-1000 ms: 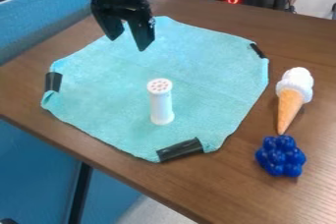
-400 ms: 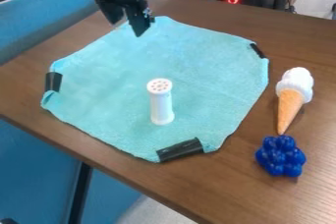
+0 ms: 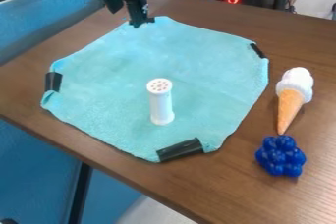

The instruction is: Fold the cloth from top left to bottom right

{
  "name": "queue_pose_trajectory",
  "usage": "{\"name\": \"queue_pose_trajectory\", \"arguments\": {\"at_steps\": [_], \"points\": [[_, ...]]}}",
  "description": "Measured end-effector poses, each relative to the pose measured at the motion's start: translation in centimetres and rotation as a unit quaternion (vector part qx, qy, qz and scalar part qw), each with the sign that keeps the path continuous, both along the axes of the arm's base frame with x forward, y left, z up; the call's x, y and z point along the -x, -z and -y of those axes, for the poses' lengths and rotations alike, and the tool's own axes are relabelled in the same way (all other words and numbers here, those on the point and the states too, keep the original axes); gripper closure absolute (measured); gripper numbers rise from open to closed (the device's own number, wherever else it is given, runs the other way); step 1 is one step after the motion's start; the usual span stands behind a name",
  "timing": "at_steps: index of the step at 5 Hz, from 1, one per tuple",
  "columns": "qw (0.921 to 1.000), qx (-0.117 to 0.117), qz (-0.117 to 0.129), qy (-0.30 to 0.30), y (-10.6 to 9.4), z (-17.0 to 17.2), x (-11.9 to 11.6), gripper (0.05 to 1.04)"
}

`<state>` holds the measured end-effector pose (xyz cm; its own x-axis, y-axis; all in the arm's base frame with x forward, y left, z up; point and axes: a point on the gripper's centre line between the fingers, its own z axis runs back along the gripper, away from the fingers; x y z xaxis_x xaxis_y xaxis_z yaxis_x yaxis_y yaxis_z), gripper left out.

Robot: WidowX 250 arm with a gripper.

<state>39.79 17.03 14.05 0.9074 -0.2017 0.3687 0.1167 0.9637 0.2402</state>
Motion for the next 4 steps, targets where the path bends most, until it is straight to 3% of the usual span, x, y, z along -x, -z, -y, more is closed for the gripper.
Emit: {"name": "queue_pose_trajectory", "arguments": {"at_steps": [2, 4], "points": [[0.9998, -0.004, -0.013, 0.016, 1.2, -1.6, -2.8, 0.083], [0.9996, -0.025, -0.01, 0.011, 2.0, -3.3, -4.7, 0.083]]}}
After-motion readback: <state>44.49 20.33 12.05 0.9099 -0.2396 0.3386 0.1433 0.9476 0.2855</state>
